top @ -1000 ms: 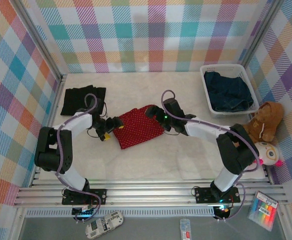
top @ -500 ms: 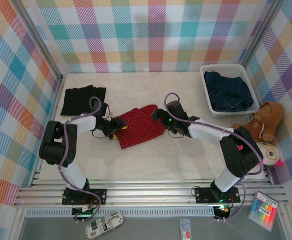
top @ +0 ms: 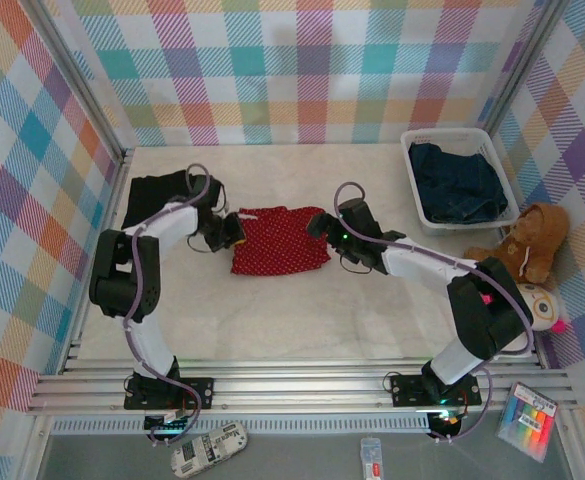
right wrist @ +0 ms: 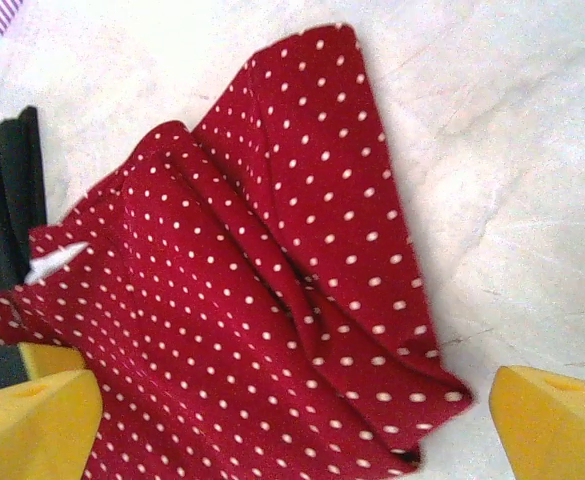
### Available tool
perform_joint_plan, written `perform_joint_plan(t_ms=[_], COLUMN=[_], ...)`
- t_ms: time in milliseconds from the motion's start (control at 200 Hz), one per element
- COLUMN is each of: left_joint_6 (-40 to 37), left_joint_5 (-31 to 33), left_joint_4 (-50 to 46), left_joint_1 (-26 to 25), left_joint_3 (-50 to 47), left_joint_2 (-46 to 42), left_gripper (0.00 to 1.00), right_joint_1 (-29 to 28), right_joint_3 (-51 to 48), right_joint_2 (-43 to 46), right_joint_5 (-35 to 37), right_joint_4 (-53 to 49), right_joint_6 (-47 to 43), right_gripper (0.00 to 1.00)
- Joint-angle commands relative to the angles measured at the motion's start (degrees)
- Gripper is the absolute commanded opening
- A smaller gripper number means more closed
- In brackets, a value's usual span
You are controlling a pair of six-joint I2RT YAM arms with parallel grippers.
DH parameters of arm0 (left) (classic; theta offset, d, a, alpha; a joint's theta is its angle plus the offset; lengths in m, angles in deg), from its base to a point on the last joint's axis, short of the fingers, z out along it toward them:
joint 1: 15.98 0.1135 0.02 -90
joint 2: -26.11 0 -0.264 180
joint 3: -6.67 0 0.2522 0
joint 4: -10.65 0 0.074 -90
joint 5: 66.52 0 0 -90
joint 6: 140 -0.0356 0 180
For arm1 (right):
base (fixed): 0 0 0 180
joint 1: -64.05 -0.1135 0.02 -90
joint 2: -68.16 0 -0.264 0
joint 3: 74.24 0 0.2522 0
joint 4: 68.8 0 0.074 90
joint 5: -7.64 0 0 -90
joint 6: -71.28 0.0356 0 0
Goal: Fold and stack the skirts
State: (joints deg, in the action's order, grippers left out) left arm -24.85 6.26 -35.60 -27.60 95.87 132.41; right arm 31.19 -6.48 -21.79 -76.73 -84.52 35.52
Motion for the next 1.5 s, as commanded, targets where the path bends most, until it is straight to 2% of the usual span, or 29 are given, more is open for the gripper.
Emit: perform_joint_plan(t_ms=[0, 220, 405, 565, 680, 875, 1040, 1135, 1225, 1260, 1315, 1390, 1465, 1500], left_joint_6=[-11.6, -26.47, -34.25, -39.75, -43.7, -46.4, -45.92, -45.12, -43.6, -42.38, -39.35, -33.68, -27.24, -24.32], left_joint_5=[11.95, 30.89, 39.39, 37.3, 33.68, 24.58, 20.65, 21.28, 24.36, 25.72, 28.48, 31.21, 30.26, 28.67], left_joint_4=[-12.92, -28.23, -36.07, -40.8, -42.53, -41.12, -37.47, -34.73, -32.27, -31.71, -31.32, -31.27, -30.43, -29.11], left_joint_1=[-0.51, 0.29, 3.65, 7.05, 10.21, 17.97, 23.42, 25.77, 27.32, 27.66, 27.88, 27.92, 27.94, 27.91], left_joint_3=[9.92, 30.21, 46.83, 57.98, 61.21, 62.04, 62.17, 62.18, 62.56, 63.12, 63.84, 63.62, 61.05, 58.43], left_joint_2=[1.53, 8.49, 14.49, 17.5, 18.58, 19.05, 24.78, 27.39, 29.08, 29.68, 29.97, 28.52, 24.82, 22.21], left_gripper=[0.0, 0.0, 0.0, 0.0, 0.0, 0.0, 0.0, 0.0, 0.12, 0.28, 0.44, 0.71, 0.88, 0.95], right_joint_1=[1.08, 2.76, 3.37, 3.51, 3.56, 3.52, 3.51, 3.52, 3.89, 4.49, 6.37, 12.16, 18.73, 22.19], right_joint_3=[-0.28, -1.0, -1.13, -0.69, -0.21, 1.05, 1.72, 1.7, 2.28, 2.9, 4.63, 7.4, 11.1, 13.56], right_joint_2=[2.96, 5.27, 6.18, 6.1, 6.02, 5.93, 6.96, 8.83, 11.17, 11.98, 13.05, 13.92, 13.36, 12.09], right_joint_5=[2.39, 3.82, 4.13, 4.22, 4.22, 4.22, 4.85, 6.3, 8.76, 9.35, 11.09, 11.02, 9.33, 10.8], right_joint_4=[-1.5, -2.44, -3.58, -4.67, -5.53, -7.86, -10.56, -12.89, -15.19, -16.18, -19.43, -23.56, -26.56, -28.73], right_joint_6=[-2.28, -3.76, -4.14, -4.23, -4.14, -4.31, -4.91, -6.19, -10.93, -13.63, -17.46, -22.49, -29.79, -33.59], right_gripper=[0.99, 0.99, 0.99, 0.99, 0.99, 0.99, 0.99, 0.99, 0.99, 0.99, 0.99, 0.99, 0.99, 0.99])
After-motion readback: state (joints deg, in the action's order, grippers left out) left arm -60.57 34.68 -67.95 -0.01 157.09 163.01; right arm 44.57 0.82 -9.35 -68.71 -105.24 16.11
